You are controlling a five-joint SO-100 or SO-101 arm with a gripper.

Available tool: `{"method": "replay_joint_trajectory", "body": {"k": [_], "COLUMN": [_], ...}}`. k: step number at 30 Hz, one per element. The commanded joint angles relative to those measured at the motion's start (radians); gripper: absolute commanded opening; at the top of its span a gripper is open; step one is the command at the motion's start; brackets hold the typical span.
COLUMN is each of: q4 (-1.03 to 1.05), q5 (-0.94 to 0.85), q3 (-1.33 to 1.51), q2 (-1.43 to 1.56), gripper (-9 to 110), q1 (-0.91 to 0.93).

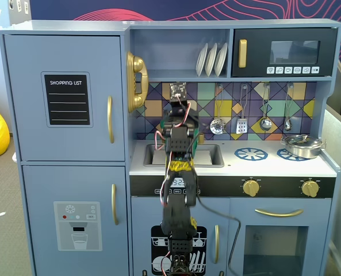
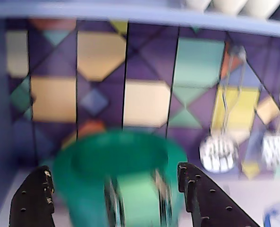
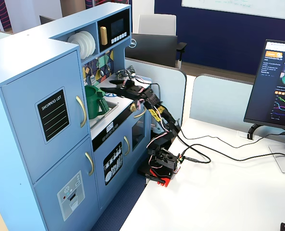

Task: Pick up the lid from the counter and put it on the green recipient

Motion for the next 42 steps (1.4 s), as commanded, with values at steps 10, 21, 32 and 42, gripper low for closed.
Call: {"method": "replay_joint_trajectory", "body": {"k": [10, 21, 32, 42], "q4": [0.244, 0.370, 0.801, 0.804], "q5": [0.109, 0.258, 0.149, 0.204], "q3": [1.060, 1.460, 1.465, 1.466], "q2": [0.663, 0.752, 0.795, 0.795], "gripper": [9, 8, 8, 10], "q1": [0.006, -0.057, -0.058, -0.048]}}
